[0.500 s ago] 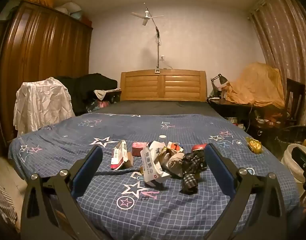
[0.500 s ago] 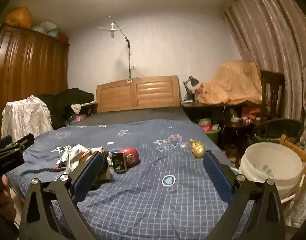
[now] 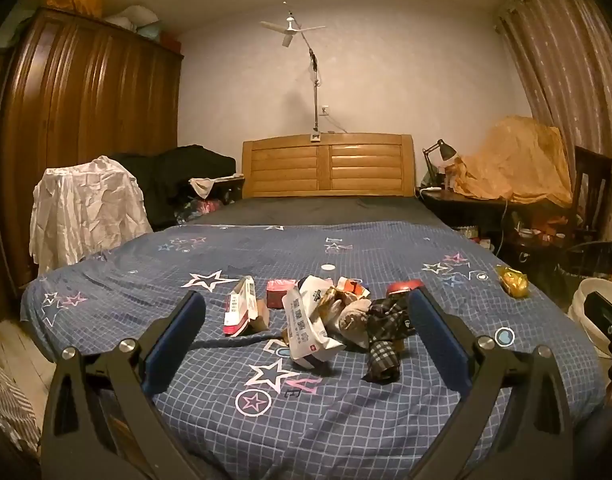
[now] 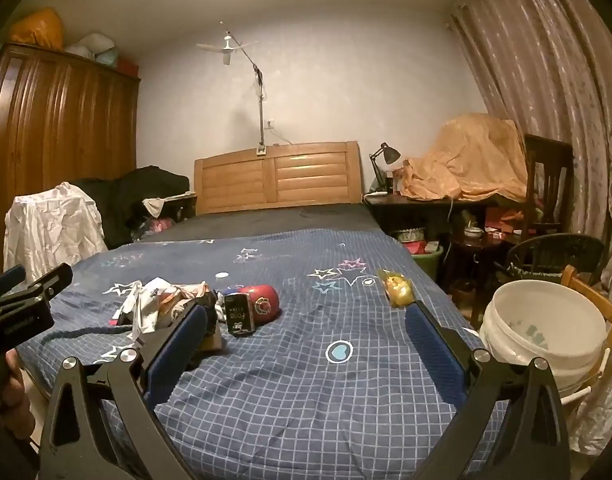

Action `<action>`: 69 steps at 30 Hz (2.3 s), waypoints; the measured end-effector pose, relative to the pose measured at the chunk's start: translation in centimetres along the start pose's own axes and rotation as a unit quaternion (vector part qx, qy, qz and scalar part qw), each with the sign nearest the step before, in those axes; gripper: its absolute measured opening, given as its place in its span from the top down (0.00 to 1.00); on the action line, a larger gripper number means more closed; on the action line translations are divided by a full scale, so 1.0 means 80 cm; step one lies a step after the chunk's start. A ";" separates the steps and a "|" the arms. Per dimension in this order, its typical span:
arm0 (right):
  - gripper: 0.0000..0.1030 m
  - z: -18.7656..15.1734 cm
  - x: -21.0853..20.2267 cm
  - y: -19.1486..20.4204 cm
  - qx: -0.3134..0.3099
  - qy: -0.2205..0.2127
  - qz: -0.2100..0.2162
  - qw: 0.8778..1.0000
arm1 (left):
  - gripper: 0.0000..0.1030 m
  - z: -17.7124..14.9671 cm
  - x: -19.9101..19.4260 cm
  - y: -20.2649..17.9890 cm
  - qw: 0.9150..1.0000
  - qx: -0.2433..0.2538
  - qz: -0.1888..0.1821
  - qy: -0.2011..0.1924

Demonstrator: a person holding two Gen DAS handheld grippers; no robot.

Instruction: Collect trash

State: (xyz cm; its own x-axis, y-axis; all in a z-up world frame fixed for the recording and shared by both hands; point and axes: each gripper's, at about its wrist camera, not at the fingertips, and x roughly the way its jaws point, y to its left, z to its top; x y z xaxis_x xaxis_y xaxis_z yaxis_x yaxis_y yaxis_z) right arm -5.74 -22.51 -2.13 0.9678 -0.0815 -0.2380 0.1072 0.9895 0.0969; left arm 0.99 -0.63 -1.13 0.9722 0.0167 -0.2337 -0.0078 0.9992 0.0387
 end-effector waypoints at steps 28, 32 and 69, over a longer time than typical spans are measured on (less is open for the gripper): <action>0.04 -0.011 0.025 0.007 -0.019 0.034 -0.002 0.999 | 0.05 0.002 -0.001 0.005 1.000 0.003 0.014 0.020; 0.04 -0.012 0.025 0.007 -0.019 0.034 -0.002 0.999 | 0.05 0.002 -0.001 0.005 1.000 0.004 0.015 0.020; 0.04 -0.018 0.032 0.009 -0.022 0.055 -0.006 0.998 | 0.05 -0.005 0.011 0.007 0.998 0.011 0.030 0.048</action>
State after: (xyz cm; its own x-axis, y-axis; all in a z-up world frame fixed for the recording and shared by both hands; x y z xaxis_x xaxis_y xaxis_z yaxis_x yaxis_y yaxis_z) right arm -3.53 -21.81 -4.06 0.9355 -0.0831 -0.3433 0.1072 0.9929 0.0519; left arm 1.75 -0.03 -1.67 0.9432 0.0805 -0.3222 -0.0592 0.9954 0.0756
